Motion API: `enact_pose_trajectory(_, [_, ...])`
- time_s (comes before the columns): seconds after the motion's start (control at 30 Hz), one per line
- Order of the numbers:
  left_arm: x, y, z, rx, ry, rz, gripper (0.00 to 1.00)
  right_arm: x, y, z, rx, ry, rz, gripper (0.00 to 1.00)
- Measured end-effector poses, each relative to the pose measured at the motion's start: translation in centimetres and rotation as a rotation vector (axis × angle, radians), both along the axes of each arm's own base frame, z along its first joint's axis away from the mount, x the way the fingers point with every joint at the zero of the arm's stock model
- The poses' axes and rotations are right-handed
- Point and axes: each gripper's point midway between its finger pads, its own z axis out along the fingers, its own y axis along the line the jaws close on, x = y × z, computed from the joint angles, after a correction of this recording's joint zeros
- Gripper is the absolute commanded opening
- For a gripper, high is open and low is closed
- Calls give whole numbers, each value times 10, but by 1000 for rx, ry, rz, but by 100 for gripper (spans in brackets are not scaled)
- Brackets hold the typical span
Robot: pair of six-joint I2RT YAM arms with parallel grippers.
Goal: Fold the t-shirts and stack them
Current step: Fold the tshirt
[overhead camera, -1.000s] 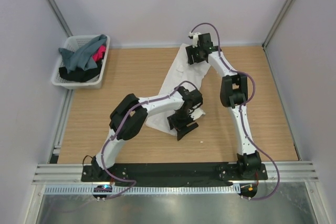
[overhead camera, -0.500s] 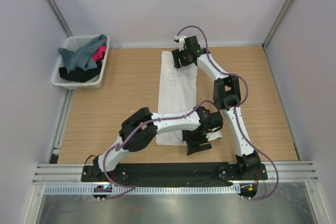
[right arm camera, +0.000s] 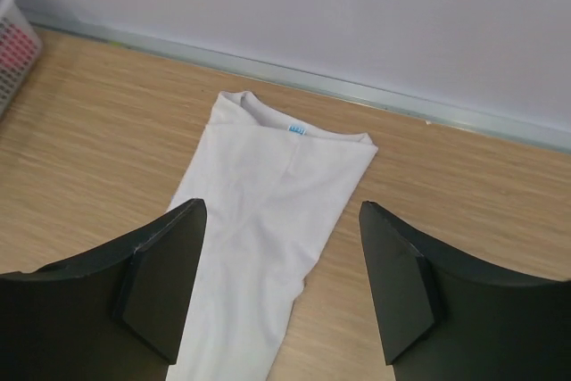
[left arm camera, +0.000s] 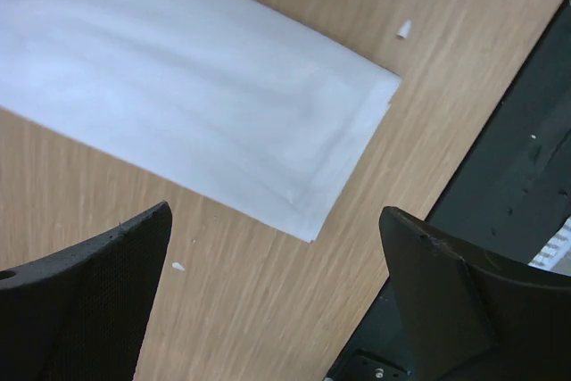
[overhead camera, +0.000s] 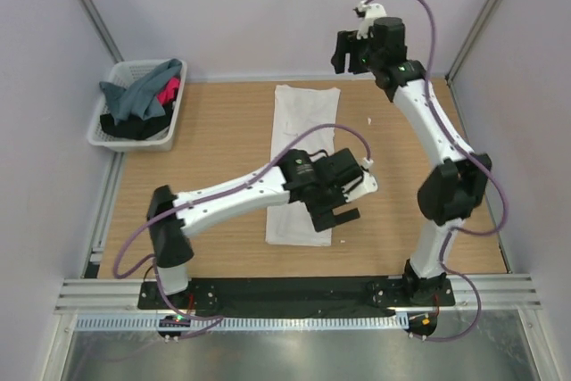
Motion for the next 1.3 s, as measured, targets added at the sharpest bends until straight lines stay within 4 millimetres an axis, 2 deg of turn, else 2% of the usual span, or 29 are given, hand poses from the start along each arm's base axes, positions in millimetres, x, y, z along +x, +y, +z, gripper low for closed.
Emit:
enact_pose_trajectory(0.03, [5, 5, 13, -33, -9, 21, 100, -17, -7, 23, 46, -27, -12, 75])
enact_pose_trajectory(0.07, [15, 12, 26, -70, -19, 57, 100, -35, -13, 38, 81, -38, -18, 75])
enact_pose_trajectory(0.1, [24, 20, 36, -97, -28, 95, 100, -47, -16, 45, 108, -34, -20, 75])
enact_pose_trajectory(0.13, [32, 26, 43, -115, -34, 127, 100, -64, -17, 49, 148, -26, -13, 74])
enact_pose_trajectory(0.2, [51, 40, 48, -133, -44, 208, 99, -96, -12, 33, 216, 55, 12, 74])
enact_pose_trajectory(0.23, [59, 45, 46, -136, -42, 246, 98, -111, -6, 17, 252, 111, 31, 73])
enact_pose_trajectory(0.3, [66, 55, 35, -129, -9, 317, 98, -140, 2, -30, 313, 273, 45, 72])
enact_pose_trajectory(0.43, [64, 76, 5, -116, 154, 432, 100, -212, 14, -146, 448, 686, 4, 69])
enact_pose_trajectory(0.5, [66, 87, -7, -152, 279, 509, 99, -260, 13, -196, 494, 902, -59, 69])
enact_pose_trajectory(0.53, [66, 94, -14, -177, 351, 558, 95, -280, 11, -212, 509, 982, -88, 69])
enact_pose_trajectory(0.63, [61, 124, -40, -223, 551, 737, 89, -323, 8, -232, 541, 1110, -132, 69])
enact_pose_trajectory(0.67, [56, 135, -50, -224, 622, 804, 88, -331, 8, -233, 555, 1128, -136, 69])
enact_pose_trajectory(0.73, [45, 144, -66, -224, 726, 888, 87, -340, 9, -235, 581, 1146, -136, 69])
enact_pose_trajectory(0.83, [18, 142, -88, -221, 872, 946, 84, -351, 13, -243, 600, 1178, -141, 69])
enact_pose_trajectory(0.93, [2, 137, -98, -234, 967, 980, 82, -361, 16, -250, 594, 1219, -142, 67])
enact_pose_trajectory(1.1, [1, 129, -107, -304, 1042, 1048, 81, -369, 22, -261, 564, 1270, -134, 67])
enact_pose_trajectory(1.3, [4, 128, -116, -322, 1040, 1098, 74, -372, 34, -264, 541, 1303, -92, 64])
